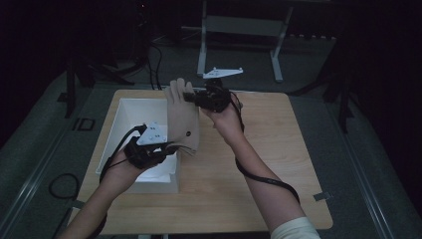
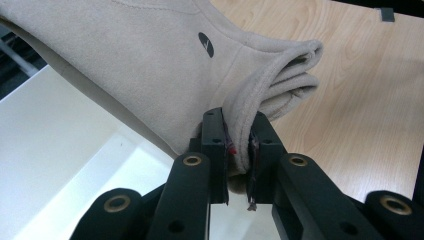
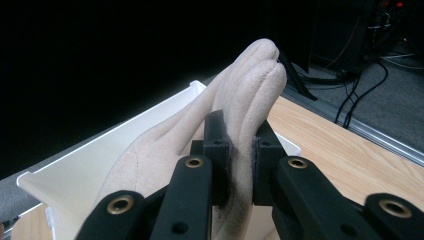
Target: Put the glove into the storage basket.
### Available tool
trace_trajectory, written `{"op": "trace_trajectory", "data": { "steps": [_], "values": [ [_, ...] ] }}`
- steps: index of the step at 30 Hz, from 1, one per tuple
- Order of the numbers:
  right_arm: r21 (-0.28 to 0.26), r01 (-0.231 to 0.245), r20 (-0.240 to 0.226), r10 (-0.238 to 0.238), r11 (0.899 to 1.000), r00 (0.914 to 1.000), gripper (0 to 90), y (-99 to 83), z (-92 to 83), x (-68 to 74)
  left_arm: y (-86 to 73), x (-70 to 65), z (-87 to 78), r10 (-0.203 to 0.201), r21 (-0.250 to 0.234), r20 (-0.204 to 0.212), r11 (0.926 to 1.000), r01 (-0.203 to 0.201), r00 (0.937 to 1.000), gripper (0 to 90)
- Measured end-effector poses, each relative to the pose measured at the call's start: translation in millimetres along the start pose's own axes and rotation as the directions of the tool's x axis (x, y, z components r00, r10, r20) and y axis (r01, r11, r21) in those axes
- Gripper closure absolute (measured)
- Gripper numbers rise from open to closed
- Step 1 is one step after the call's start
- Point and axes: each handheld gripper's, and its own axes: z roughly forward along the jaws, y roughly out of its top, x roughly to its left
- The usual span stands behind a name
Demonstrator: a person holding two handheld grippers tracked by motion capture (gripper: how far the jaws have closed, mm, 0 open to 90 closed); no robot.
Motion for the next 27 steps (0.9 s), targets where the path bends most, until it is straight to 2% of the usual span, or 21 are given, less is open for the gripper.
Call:
{"op": "trace_trajectory", "data": {
  "steps": [14,17,20,21,27],
  "values": [
    [0.036,0.007,-0.051,-0.005,0.999,0.9987,82.0,5.5,48.8,24.2,-35.1,12.5,-12.7,-0.063,0.027,-0.040,0.9976,0.064,0.9972,81.9],
    [0.048,-0.003,-0.058,0.006,0.999,0.9983,82.0,1.9,59.3,27.2,-44.6,12.7,-9.9,-0.065,0.046,-0.064,0.9966,0.068,0.9958,81.9],
    [0.063,-0.005,-0.059,0.009,0.998,0.9982,82.0,-4.5,70.0,30.1,-56.8,13.9,-4.6,-0.092,0.052,-0.066,0.9941,0.095,0.9936,81.9],
    [0.074,-0.008,-0.059,0.012,0.997,0.9982,82.0,-7.6,74.3,30.0,-59.5,13.7,-3.1,-0.102,0.047,-0.064,0.9934,0.105,0.9927,81.9],
    [0.138,-0.014,-0.054,0.021,0.990,0.9983,82.0,-21.4,96.4,28.7,-75.0,10.6,7.5,-0.111,0.091,-0.082,0.9888,0.119,0.9904,81.9]
  ]
}}
